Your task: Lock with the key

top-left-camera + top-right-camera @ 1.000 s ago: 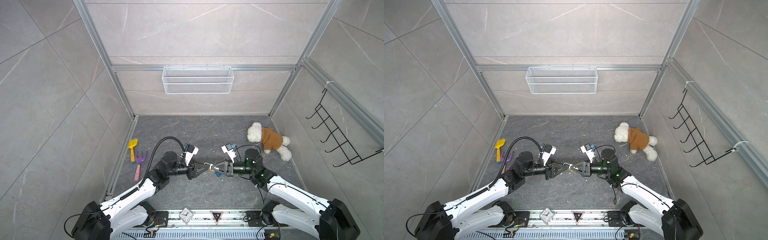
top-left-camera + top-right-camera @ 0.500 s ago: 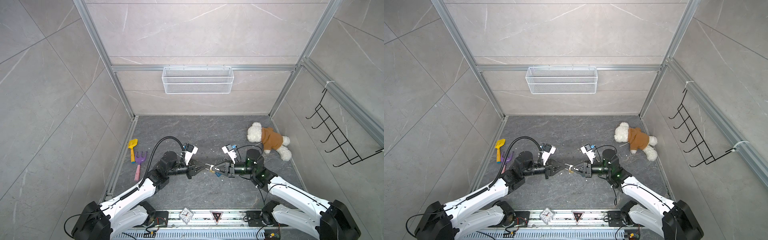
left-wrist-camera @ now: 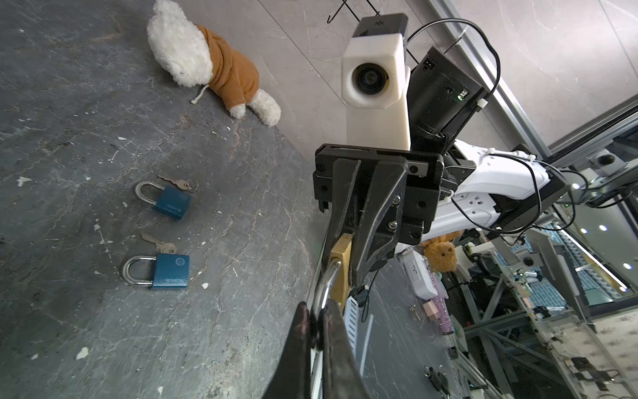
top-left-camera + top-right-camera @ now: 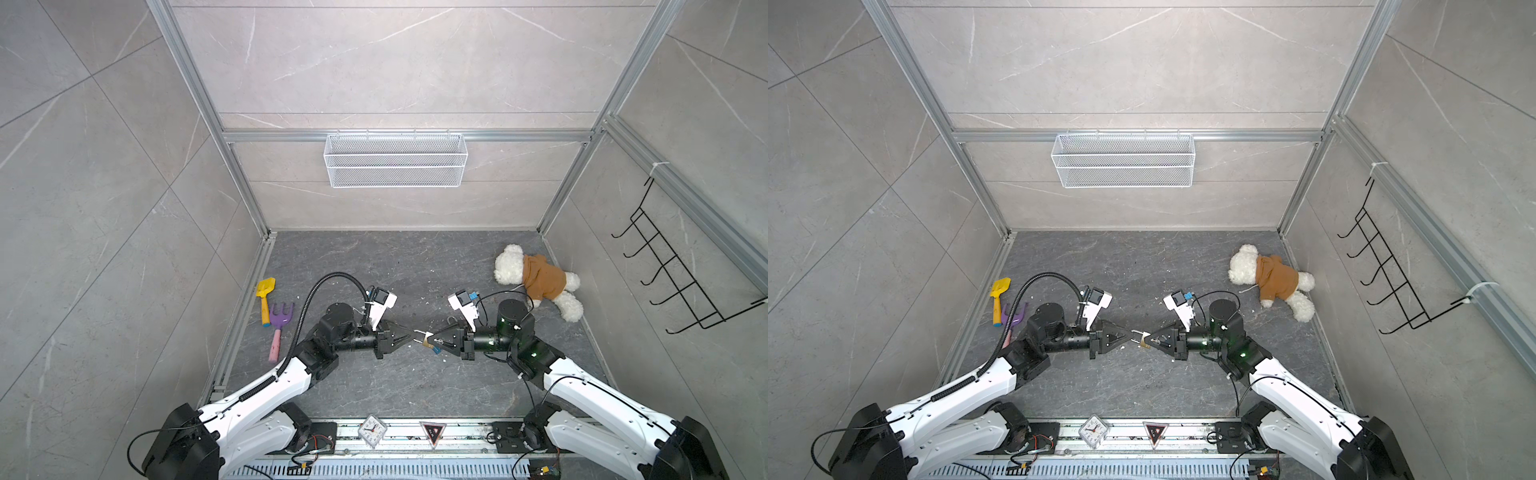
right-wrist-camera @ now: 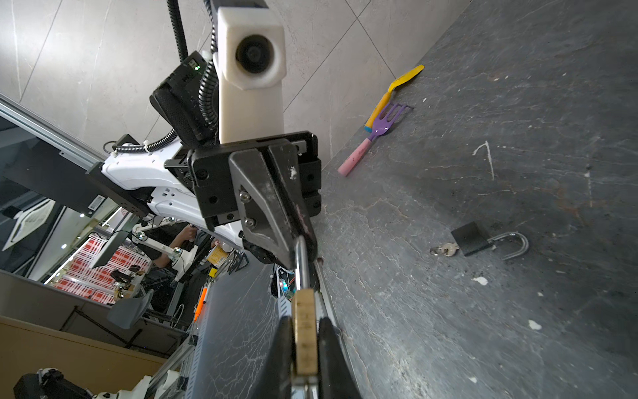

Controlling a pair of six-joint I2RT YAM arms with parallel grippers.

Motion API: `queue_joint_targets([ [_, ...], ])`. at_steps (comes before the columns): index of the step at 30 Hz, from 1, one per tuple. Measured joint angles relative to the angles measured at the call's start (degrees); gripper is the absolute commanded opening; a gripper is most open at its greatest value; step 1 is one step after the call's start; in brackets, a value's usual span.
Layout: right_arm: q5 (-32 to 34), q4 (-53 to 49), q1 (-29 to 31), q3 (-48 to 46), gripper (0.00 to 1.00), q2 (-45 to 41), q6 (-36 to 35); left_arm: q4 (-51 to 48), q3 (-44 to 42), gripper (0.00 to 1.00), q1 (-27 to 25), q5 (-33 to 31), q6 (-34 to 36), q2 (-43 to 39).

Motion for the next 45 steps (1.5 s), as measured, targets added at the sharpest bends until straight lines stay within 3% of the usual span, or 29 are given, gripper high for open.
queue_joint_targets([
  [45, -2.4, 4.92, -0.98, 0.55, 0.0, 4.39, 2.51, 6.49, -2.34, 0.0, -0.98, -2.6, -0.57, 1.27],
])
